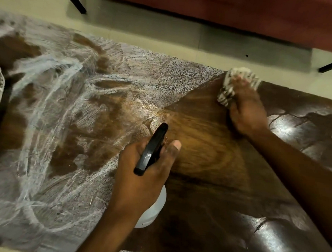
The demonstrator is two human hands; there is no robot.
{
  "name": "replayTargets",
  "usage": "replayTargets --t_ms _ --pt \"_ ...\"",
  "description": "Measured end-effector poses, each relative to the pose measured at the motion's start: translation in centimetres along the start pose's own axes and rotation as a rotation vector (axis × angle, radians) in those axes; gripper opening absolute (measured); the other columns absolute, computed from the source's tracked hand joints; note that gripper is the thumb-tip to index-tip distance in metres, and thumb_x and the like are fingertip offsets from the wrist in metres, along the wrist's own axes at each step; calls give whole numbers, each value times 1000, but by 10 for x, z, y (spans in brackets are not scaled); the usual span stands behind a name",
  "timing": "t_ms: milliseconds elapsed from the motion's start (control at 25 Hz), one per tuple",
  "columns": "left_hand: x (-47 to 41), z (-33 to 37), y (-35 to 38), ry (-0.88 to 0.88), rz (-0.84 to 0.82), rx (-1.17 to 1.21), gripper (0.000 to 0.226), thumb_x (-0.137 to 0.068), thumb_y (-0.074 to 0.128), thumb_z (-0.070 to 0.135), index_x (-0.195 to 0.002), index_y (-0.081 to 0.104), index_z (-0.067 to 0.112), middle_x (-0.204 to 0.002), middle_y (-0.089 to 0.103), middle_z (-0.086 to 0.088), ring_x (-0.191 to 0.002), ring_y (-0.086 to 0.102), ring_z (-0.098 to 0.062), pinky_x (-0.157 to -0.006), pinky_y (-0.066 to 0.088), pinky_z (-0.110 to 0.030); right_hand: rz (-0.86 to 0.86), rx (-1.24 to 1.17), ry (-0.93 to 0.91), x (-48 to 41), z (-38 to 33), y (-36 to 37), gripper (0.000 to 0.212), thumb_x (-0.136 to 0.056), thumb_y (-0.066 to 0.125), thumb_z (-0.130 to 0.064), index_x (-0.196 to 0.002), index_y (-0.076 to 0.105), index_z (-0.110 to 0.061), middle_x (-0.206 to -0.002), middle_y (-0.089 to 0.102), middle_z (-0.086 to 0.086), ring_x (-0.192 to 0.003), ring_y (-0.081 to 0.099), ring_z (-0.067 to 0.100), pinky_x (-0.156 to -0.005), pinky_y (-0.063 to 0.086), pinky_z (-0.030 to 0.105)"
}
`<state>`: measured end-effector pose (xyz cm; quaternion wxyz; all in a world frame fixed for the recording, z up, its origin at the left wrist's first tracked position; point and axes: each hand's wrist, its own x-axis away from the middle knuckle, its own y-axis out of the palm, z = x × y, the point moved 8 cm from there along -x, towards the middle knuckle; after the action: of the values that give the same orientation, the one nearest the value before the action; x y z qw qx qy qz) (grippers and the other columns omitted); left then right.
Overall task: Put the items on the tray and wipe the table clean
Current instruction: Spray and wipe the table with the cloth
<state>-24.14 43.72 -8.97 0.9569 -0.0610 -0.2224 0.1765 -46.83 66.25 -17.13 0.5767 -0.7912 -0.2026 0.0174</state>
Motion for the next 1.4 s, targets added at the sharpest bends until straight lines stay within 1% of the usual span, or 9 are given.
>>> replayTargets --t_ms 160,440,680,760,920,1000,1080,1200,1400 --pt "-12 1 3 -25 43 36 38 -94 80 42 -75 65 12 -53 47 -20 -39 43 -34 -40 38 -35 106 -104 191 -23 -38 12 65 -107 44 -19 -169 24 -16 -177 22 10 -165 13 31 -135 12 46" --pt "-27 8 0 1 66 -53 37 -95 79 41 -76 67 11 -48 48 -9 -40 44 -22 -43 40 -35 -404 153 -933 19 -170 83 61 -110 39 -39 -169 25 -28 -178 19 -1 -165 9 19 -130 -6 28" --pt "-4 2 -16 -29 31 -106 60 -95 74 54 -68 55 4 -48 41 -15 -40 43 -36 -42 38 -41 19 -85 -62 -62 -79 23 68 -104 44 -16 -169 24 -21 -178 19 5 -166 11 25 -135 13 50" --pt "9 -10 -19 -66 21 -66 55 -94 75 52 -68 58 7 -49 43 -19 -39 43 -34 -43 40 -43 22 -135 -26 -45 -109 37 69 -104 44 -16 -169 22 -20 -178 19 6 -166 12 28 -134 15 52" --pt "37 -38 -30 -155 9 -76 42 -92 77 49 -68 66 17 -54 50 -21 -45 50 -29 -50 48 -46 -283 -2 -652 88 -194 105 70 -98 44 -52 -163 36 -28 -172 36 6 -161 27 30 -130 27 54" --pt "53 -44 -41 -144 -28 -106 37 -92 79 45 -77 72 11 -50 52 -14 -42 51 -27 -47 44 -43 -349 12 -1078 170 -202 123 64 -86 73 -38 -146 56 -21 -155 59 9 -153 38 30 -131 23 40" --pt "69 -51 -55 -139 -55 -124 42 -93 78 39 -71 67 4 -51 49 -20 -43 50 -33 -47 42 -46 -504 103 -1173 205 -171 130 69 -90 70 -27 -154 45 -23 -166 47 6 -160 30 28 -131 24 44" --pt "92 -55 -69 -144 -69 -100 62 -93 78 36 -64 46 -10 -53 33 -30 -41 38 -34 -46 35 -34 -363 163 -726 178 -100 99 68 -106 43 -33 -170 21 -30 -178 18 -4 -166 12 21 -132 21 49" --pt "139 -79 -90 -209 -156 8 50 -92 79 37 -72 54 -2 -50 34 -18 -44 40 -20 -50 36 -25 122 -222 186 185 -105 85 72 -94 41 -18 -166 35 -19 -175 28 4 -165 16 25 -133 20 50"
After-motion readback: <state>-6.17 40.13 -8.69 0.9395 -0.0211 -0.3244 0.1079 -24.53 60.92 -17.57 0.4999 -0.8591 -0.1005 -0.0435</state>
